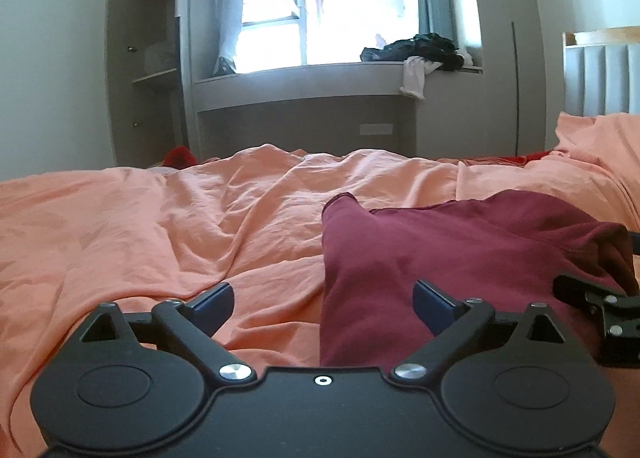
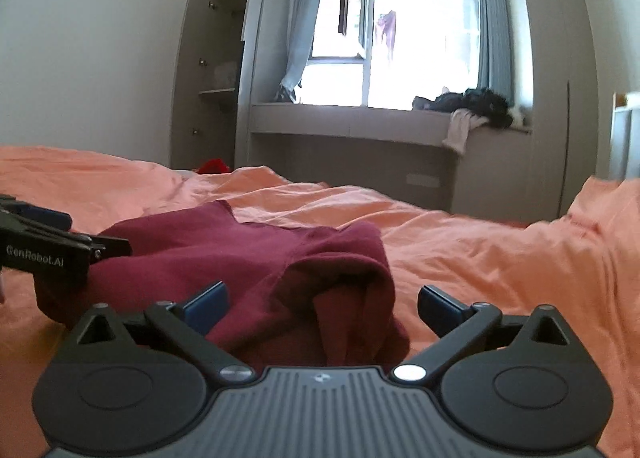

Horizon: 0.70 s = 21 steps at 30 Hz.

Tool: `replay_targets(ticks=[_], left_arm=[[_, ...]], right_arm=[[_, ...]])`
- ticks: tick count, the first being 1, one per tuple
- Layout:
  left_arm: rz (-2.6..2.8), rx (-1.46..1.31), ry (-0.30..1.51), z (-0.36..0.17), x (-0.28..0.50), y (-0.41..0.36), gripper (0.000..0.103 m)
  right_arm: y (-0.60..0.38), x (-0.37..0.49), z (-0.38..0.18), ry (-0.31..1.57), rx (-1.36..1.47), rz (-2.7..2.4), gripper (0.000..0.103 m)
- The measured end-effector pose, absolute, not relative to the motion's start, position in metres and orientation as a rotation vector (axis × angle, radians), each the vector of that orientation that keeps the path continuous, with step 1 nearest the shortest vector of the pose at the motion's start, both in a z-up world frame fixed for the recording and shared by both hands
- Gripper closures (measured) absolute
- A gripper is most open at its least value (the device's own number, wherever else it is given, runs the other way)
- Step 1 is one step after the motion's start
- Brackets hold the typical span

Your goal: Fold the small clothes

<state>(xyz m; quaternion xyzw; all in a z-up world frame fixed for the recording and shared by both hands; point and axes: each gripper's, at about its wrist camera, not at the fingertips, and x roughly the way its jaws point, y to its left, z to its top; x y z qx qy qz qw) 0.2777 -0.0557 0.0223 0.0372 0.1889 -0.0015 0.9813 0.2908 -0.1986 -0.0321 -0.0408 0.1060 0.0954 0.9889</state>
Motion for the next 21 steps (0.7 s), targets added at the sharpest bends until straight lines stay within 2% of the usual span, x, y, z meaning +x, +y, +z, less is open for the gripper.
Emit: replay_targets(ticks=[3, 9, 21], left_arm=[[0.015, 0.055, 0.383, 0.025, 0.274, -0.054, 0.001], [0.022, 0.047, 0.368, 0.034, 0.26, -0.054, 0.001], [0.006, 0.014, 0.273, 0.071, 0.201, -0.051, 0.001]], right_arm=[[-0.196, 0.286, -0.032, 0.197, -0.089, 0.173, 0.0], [-0.198, 0.27, -0.028, 0.134, -0.095, 0.144, 0.0], [-0.2, 0.208, -0.004, -0.096, -0.057, 0.133, 0.0]])
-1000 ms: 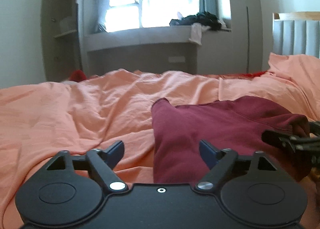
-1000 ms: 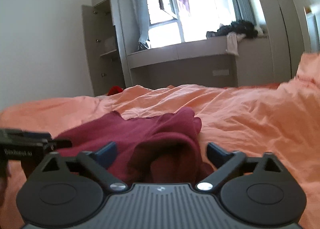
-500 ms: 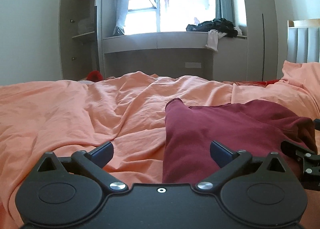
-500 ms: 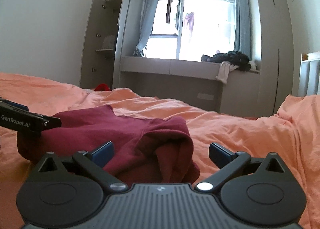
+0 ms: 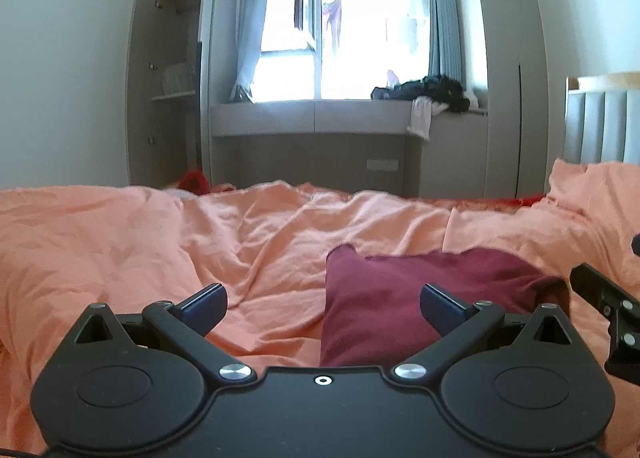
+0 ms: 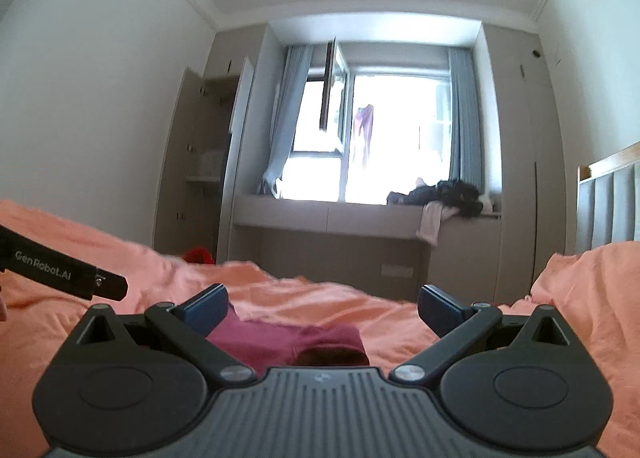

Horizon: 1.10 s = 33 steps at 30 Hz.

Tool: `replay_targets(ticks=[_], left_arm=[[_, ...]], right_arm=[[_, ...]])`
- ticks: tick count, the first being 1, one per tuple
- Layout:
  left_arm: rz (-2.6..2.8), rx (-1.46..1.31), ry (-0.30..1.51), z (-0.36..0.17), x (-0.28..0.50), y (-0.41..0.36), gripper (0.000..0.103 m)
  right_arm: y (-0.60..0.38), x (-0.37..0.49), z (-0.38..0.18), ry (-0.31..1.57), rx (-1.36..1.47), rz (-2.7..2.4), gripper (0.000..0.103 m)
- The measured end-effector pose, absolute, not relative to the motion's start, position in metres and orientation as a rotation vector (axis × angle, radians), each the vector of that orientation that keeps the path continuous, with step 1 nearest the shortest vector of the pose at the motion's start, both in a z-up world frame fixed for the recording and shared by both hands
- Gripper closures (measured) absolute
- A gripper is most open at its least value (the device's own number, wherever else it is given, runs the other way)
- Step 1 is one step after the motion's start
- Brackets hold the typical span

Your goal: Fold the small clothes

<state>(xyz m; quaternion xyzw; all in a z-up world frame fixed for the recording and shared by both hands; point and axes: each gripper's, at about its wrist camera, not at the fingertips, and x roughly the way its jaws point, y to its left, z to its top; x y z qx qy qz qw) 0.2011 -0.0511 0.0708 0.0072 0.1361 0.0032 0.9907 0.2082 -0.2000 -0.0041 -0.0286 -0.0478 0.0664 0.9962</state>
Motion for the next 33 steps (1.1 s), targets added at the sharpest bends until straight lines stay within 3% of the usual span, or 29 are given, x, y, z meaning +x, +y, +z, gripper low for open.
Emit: replay_targets(ticks=[18, 33], left_arm=[[0.017, 0.004, 0.182, 0.063, 0.078, -0.034, 0.0], [0.047, 0.017, 0.25, 0.018, 0.05, -0.022, 0.0]], right_arm=[[-0.234, 0.097, -0.02, -0.159, 0.097, 0.126, 0.0], [-0.214, 0.052, -0.04, -0.063, 0.054, 0.17, 0.0]])
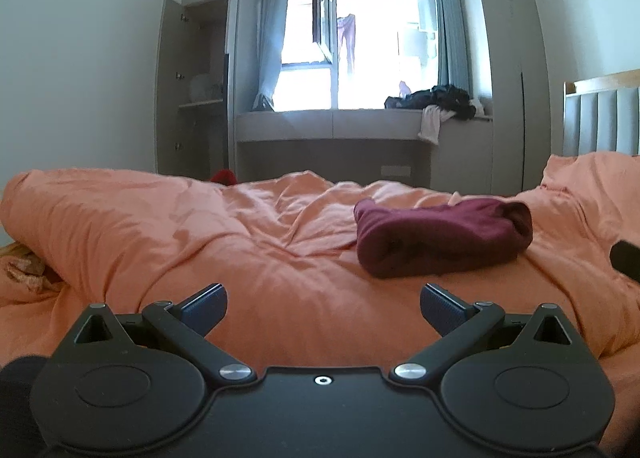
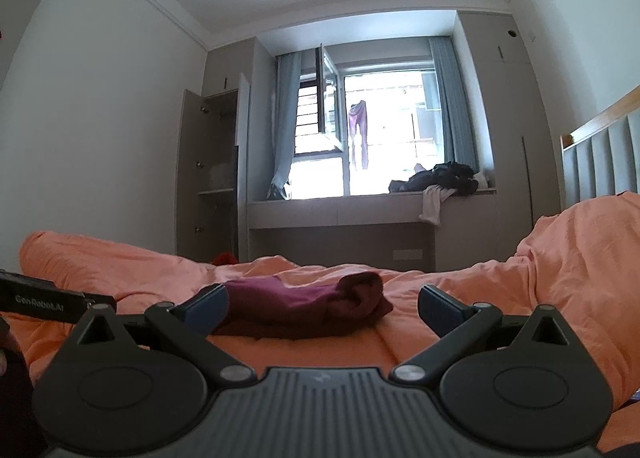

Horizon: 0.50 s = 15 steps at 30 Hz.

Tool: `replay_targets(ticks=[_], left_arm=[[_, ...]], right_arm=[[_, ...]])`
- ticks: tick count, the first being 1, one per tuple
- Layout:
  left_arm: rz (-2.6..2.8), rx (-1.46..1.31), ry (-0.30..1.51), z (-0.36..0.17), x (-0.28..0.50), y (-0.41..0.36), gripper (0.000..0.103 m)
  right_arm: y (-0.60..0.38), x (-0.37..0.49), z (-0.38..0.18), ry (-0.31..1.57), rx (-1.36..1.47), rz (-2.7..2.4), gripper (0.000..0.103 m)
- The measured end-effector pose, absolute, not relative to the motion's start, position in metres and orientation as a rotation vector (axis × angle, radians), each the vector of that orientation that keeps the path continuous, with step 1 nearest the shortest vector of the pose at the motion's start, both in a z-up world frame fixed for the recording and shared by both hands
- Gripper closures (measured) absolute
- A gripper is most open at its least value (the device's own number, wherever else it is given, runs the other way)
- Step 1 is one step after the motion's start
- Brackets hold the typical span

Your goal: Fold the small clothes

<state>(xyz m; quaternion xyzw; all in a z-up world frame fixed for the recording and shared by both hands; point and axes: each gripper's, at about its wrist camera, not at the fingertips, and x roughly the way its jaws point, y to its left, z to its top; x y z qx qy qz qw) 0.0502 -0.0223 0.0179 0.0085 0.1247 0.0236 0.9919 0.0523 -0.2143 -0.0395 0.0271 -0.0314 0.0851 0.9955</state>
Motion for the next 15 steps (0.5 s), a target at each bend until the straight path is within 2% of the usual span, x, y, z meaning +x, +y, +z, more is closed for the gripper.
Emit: replay_targets(ticks=[15], left_arm=[[0.072, -0.013, 0.292, 0.007, 0.06, -0.013, 0.0]], right_arm=[[-0.206, 0.066, -0.044, -0.009, 0.038, 0.16, 0.0]])
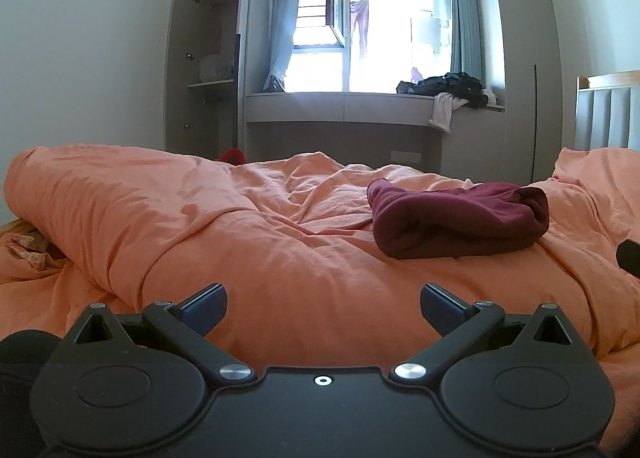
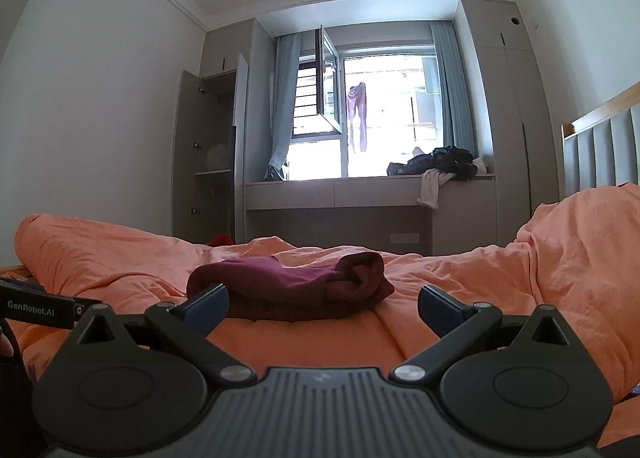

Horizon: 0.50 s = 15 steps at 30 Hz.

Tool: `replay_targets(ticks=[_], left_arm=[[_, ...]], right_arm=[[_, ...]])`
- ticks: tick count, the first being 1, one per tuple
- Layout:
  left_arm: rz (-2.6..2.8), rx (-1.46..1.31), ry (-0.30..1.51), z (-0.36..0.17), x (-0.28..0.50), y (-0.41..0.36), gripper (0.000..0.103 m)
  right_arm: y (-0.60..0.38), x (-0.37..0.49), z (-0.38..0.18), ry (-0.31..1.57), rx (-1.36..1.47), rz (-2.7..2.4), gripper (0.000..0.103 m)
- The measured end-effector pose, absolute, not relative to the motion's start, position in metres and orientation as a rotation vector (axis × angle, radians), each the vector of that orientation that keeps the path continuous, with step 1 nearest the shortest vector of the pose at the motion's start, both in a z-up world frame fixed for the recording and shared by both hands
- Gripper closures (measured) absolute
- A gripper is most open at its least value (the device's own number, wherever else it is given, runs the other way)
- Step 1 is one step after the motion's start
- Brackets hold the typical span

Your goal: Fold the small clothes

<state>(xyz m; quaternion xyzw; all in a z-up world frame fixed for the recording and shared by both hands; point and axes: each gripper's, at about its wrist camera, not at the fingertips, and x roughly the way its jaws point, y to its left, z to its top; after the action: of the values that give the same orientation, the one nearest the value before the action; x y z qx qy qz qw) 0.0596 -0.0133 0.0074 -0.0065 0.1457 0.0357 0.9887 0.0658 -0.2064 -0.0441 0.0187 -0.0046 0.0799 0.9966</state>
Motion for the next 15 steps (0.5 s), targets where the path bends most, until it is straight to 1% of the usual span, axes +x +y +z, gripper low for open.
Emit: replay_targets(ticks=[15], left_arm=[[0.07, 0.01, 0.28, 0.0084, 0.0551, -0.0173, 0.0]], right_arm=[[-0.2081, 0.0659, -0.0431, -0.012, 0.03, 0.156, 0.0]])
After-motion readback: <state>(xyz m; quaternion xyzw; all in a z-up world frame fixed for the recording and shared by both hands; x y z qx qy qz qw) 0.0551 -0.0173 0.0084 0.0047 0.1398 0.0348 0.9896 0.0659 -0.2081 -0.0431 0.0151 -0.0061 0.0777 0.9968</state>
